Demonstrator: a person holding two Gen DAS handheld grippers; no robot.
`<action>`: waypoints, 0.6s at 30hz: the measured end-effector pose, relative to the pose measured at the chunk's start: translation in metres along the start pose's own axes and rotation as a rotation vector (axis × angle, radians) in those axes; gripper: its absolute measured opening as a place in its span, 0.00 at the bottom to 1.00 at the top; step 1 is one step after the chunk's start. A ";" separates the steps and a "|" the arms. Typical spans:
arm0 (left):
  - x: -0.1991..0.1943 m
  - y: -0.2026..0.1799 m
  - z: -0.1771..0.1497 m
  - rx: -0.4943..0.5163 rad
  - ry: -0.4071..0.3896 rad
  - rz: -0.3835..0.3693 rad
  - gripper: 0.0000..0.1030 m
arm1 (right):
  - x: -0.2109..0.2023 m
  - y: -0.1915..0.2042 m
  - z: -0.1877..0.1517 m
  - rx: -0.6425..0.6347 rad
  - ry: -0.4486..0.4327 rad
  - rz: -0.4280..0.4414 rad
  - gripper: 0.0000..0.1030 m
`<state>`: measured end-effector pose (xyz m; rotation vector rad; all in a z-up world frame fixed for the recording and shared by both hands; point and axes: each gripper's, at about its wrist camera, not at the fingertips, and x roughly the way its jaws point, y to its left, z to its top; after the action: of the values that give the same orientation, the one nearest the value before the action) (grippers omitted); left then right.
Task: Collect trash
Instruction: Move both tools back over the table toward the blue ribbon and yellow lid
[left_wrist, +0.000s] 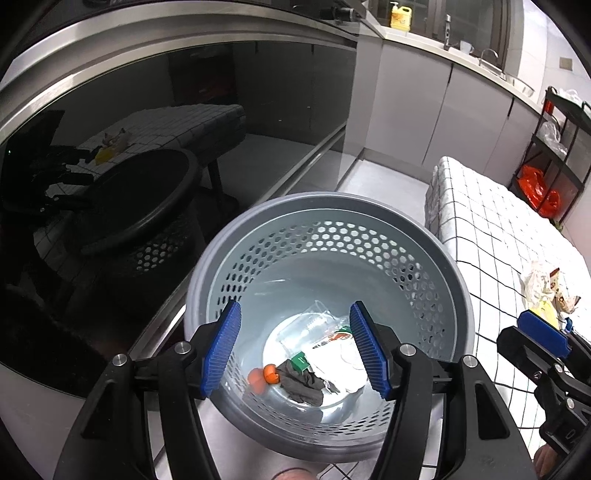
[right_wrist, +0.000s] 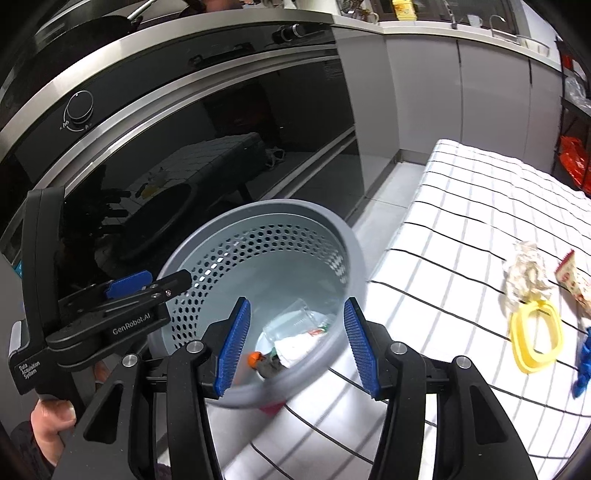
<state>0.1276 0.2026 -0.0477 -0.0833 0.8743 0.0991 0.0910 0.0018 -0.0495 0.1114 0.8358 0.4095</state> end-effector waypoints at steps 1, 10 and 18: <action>-0.001 -0.003 -0.001 0.006 -0.001 -0.005 0.58 | -0.004 -0.003 -0.002 0.004 -0.002 -0.010 0.49; -0.012 -0.035 -0.011 0.053 -0.003 -0.064 0.60 | -0.040 -0.031 -0.018 0.051 -0.023 -0.071 0.49; -0.026 -0.068 -0.024 0.101 -0.015 -0.104 0.61 | -0.066 -0.052 -0.037 0.071 -0.037 -0.113 0.51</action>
<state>0.1015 0.1309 -0.0407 -0.0334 0.8575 -0.0412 0.0401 -0.0741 -0.0412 0.1363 0.8160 0.2705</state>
